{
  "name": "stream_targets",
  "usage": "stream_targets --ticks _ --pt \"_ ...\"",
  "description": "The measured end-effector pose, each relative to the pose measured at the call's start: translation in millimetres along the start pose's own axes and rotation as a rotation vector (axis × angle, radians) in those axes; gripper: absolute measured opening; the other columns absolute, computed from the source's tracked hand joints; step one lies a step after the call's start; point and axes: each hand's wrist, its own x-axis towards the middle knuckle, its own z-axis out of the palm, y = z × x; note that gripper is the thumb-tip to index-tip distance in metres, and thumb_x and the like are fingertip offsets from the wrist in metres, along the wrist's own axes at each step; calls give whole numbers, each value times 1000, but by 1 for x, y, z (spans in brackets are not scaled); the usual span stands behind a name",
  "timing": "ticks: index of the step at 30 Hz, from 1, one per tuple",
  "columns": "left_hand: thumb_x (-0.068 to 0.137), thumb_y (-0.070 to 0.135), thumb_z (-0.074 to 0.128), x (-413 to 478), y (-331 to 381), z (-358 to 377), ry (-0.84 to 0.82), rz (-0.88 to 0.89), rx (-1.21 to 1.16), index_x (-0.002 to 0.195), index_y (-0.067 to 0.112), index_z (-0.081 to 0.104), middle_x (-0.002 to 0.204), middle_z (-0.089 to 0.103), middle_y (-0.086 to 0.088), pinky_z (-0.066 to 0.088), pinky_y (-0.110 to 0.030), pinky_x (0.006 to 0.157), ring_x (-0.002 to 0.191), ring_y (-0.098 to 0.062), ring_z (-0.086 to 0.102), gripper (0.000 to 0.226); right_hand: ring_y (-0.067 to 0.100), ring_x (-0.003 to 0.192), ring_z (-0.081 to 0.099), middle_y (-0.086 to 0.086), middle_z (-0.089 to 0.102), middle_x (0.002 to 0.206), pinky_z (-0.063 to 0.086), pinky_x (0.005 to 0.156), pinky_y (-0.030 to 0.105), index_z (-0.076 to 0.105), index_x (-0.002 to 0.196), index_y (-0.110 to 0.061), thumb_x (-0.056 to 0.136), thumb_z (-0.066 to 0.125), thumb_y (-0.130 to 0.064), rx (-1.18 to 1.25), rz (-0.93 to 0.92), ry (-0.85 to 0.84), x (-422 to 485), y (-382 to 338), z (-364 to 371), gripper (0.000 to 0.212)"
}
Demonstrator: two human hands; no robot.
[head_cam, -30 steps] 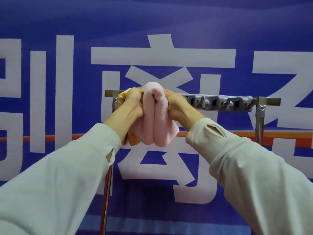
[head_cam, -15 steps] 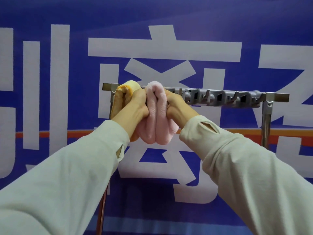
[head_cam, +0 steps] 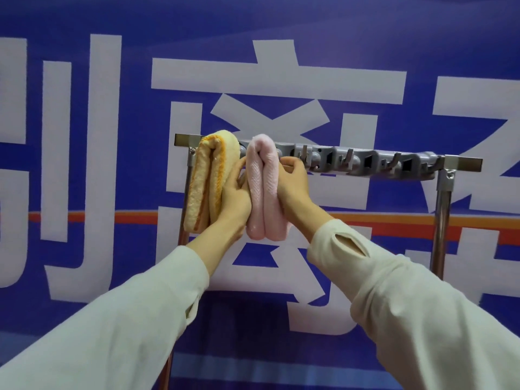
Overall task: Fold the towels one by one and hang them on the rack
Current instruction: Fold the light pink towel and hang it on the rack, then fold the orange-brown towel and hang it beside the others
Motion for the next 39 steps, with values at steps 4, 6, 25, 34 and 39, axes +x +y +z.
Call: stream_targets --ticks 4,6,25,34,39 --pt "100 40 43 -14 -12 -7 28 76 34 116 39 58 104 65 13 54 -32 88 94 -2 65 22 7 118 54 -10 57 130 48 100 37 55 127 -37 97 52 -42 -94 -255 -107 -28 15 -11 31" --pt "95 51 46 -18 -16 -8 13 -15 -62 112 38 58 104 63 14 51 -36 92 98 -4 62 24 5 116 55 -11 57 132 48 99 34 52 132 -39 100 40 -49 -15 -186 -191 -42 18 -9 36" --pt "99 56 23 -102 -68 -25 -5 -437 -12 150 23 28 156 29 4 27 -45 116 142 -15 30 61 13 146 21 -5 22 160 18 111 27 22 153 -28 103 17 -51 95 253 -173 -125 79 -7 55" --pt "101 38 40 -218 -134 -52 -188 -922 262 125 10 56 133 54 -9 45 -40 93 109 -23 58 40 17 109 58 2 61 124 44 78 24 56 120 -18 100 48 -33 -90 518 -110 -234 171 -87 27" --pt "97 25 51 -295 -185 -58 -265 -1108 314 109 13 60 110 61 -5 49 -32 80 89 -17 62 19 11 74 63 0 64 89 42 63 23 59 91 -17 93 61 -13 -90 706 -108 -312 236 -138 4"
